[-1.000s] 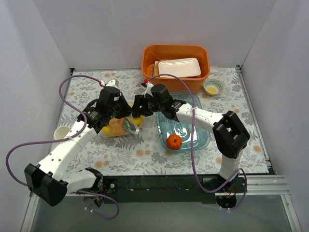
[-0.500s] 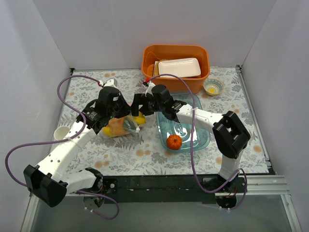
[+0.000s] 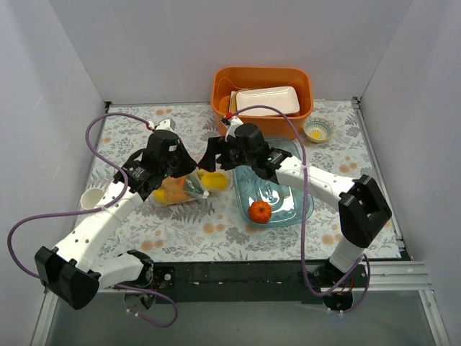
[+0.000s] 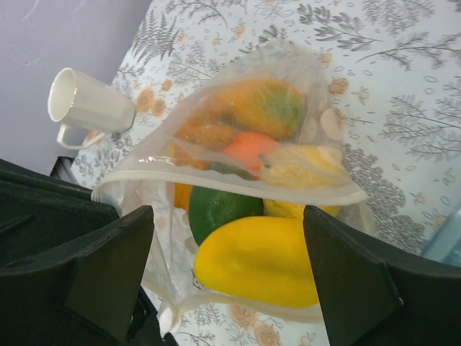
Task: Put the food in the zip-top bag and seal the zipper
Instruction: Place the fake fruit in the zipper food storage bag.
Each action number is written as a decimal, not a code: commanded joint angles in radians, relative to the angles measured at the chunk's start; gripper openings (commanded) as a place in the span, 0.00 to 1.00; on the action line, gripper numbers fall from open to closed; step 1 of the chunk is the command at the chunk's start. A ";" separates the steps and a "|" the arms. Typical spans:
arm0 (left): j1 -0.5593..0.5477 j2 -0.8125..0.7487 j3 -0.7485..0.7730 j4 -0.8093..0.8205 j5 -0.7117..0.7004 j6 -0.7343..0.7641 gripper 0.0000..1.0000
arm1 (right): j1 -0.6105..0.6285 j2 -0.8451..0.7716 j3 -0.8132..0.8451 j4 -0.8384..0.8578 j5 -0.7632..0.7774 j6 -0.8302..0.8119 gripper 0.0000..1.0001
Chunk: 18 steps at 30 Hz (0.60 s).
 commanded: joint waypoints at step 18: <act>-0.003 0.002 0.041 -0.013 -0.004 0.006 0.00 | -0.008 -0.147 -0.105 -0.344 0.194 -0.045 0.39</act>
